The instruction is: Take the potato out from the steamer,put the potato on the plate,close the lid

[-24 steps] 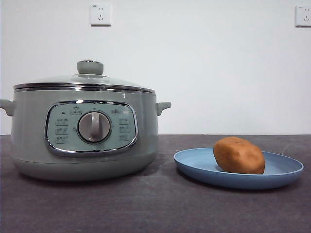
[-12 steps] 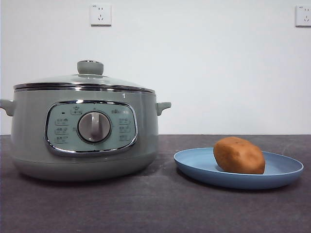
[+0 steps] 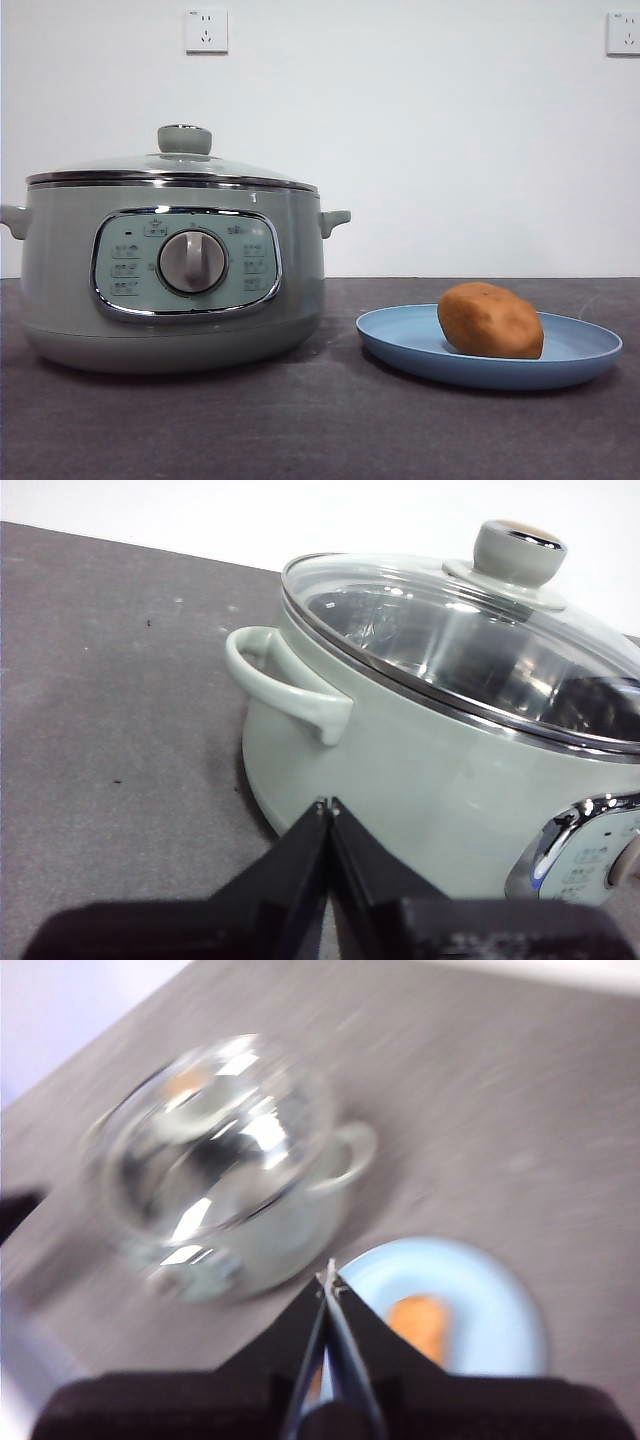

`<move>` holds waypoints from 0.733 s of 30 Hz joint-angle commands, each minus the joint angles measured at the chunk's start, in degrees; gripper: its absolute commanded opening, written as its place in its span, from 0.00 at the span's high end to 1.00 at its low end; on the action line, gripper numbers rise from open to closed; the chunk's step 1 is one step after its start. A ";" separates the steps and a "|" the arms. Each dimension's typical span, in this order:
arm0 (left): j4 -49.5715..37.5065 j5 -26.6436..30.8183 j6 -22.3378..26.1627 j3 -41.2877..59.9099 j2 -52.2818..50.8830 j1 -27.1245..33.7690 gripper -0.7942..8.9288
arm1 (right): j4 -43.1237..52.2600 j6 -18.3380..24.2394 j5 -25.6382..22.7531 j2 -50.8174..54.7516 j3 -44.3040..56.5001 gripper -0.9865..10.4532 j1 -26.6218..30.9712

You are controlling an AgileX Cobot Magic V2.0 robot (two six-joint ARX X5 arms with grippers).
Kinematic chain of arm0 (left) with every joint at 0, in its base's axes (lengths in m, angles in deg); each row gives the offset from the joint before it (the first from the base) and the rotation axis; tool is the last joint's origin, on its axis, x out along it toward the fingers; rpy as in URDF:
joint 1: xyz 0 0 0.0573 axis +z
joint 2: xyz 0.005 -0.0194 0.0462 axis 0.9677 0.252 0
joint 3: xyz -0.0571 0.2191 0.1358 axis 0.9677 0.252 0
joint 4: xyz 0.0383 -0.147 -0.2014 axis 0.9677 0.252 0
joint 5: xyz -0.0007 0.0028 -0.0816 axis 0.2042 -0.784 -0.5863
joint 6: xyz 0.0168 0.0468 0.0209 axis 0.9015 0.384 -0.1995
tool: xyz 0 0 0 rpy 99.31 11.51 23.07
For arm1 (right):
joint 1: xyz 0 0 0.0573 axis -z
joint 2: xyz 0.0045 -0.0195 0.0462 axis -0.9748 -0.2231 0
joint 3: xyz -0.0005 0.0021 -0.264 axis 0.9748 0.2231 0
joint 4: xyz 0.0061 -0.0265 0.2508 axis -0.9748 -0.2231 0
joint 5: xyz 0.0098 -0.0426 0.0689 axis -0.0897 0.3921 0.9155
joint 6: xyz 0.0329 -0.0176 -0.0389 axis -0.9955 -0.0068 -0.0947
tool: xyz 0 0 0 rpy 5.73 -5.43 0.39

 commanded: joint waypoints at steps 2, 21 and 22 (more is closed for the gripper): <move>-0.28 -0.33 -0.13 0.81 -0.09 0.20 0.92 | 10.36 -0.59 0.42 7.21 11.15 0.91 5.55; -0.28 -0.33 -0.13 0.81 -0.09 0.20 0.92 | 49.70 -12.26 -10.54 38.69 64.50 0.91 16.31; -0.26 -0.33 -0.13 0.81 -0.09 0.22 0.92 | 49.70 -12.22 -10.60 39.98 65.57 0.91 16.31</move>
